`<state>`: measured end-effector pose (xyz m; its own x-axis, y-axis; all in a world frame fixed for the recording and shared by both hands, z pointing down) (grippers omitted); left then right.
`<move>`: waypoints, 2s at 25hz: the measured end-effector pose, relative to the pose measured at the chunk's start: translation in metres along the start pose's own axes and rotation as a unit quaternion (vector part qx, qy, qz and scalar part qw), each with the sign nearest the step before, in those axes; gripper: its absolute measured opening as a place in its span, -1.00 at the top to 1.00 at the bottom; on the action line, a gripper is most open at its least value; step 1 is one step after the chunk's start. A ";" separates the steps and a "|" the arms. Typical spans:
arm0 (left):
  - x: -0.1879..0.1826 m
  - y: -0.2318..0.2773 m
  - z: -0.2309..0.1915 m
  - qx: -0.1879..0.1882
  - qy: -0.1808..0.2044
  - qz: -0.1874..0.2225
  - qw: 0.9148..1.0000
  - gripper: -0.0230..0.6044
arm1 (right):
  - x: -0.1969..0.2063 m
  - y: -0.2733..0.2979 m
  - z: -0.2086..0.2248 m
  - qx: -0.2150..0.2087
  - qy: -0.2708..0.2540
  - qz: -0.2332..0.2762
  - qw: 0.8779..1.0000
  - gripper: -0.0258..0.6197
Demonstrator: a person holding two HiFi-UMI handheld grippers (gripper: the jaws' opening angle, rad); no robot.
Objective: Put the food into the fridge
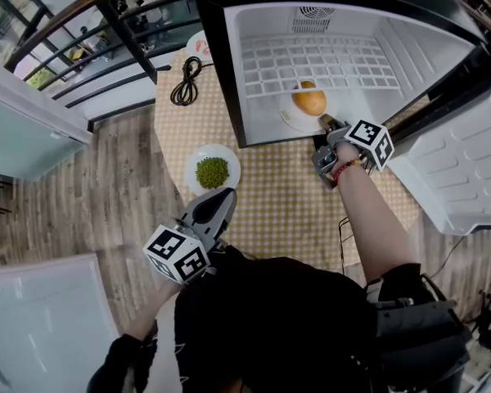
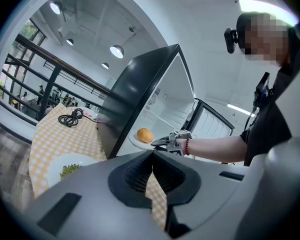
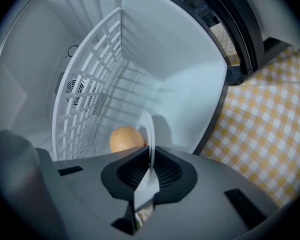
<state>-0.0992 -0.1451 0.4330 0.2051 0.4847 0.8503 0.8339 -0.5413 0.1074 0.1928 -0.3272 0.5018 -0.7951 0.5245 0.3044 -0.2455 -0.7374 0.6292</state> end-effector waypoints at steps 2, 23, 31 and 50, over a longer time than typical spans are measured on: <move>0.001 0.000 0.001 -0.001 -0.001 0.000 1.000 0.89 | 0.000 0.001 0.000 0.004 0.002 0.004 1.000 0.84; 0.011 -0.005 0.001 -0.013 -0.009 -0.002 1.000 0.89 | -0.007 0.012 0.001 0.029 0.011 0.041 0.999 0.83; 0.011 -0.007 0.001 -0.014 -0.012 0.000 1.000 0.89 | -0.010 0.014 -0.004 0.037 -0.011 0.045 0.998 0.83; 0.011 -0.009 -0.002 -0.013 -0.012 -0.007 1.000 0.89 | -0.012 0.021 -0.009 0.047 -0.052 0.054 0.996 0.79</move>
<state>-0.1052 -0.1366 0.4420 0.2060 0.5087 0.8359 0.8229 -0.5524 0.1333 0.1917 -0.3530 0.5049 -0.7519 0.4880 0.4432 -0.1046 -0.7521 0.6507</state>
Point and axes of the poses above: the fingertips, and each gripper's own axes: y forward along the fingers, z to its right, x out of its underside, the point moved 5 cm from there along -y, backward along the fingers, and after that the axes turned 12 degrees about x, right-handed, at the moved point
